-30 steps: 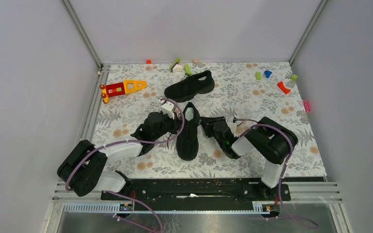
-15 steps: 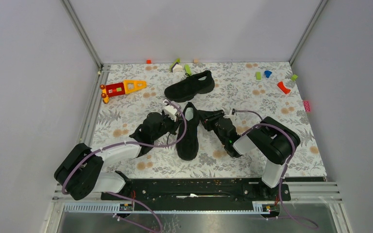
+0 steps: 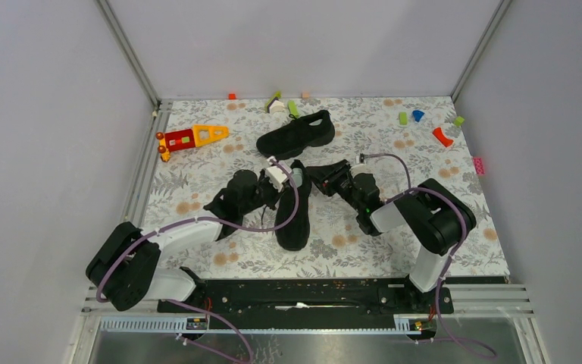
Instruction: Tie the shoes
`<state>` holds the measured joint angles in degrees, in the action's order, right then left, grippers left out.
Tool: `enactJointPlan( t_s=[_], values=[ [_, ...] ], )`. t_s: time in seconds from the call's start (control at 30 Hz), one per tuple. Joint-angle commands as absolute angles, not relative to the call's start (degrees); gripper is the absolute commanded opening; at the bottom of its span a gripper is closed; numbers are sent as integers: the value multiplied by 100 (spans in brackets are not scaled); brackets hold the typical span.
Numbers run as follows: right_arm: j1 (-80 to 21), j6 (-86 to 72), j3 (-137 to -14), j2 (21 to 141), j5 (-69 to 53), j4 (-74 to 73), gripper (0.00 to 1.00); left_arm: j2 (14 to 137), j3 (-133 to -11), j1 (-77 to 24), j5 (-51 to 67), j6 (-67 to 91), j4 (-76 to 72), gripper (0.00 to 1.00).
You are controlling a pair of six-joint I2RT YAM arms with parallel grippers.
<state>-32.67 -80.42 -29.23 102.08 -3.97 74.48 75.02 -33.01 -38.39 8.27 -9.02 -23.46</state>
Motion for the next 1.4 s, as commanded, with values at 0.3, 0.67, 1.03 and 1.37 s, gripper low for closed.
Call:
enactJointPlan(
  t_s=[0.3, 0.67, 1.03, 1.37],
  values=[
    [-3064, -7867, -3574, 10326, -1890, 7181, 34, 7679, -3926, -3841, 1684, -2372, -1599, 0],
    [-3074, -7747, -3799, 10270, -2165, 6916, 40, 8130, -4519, -3854, 1682, -2451, -1150, 0],
    [-3071, -7679, -3753, 10228, -2247, 7192, 42, 8332, -4901, -3909, 1593, -2329, -686, 0],
    [-3101, -7603, -3751, 10151, -2358, 7244, 41, 8394, -5089, -3955, 1539, -2364, -381, 0]
  ],
)
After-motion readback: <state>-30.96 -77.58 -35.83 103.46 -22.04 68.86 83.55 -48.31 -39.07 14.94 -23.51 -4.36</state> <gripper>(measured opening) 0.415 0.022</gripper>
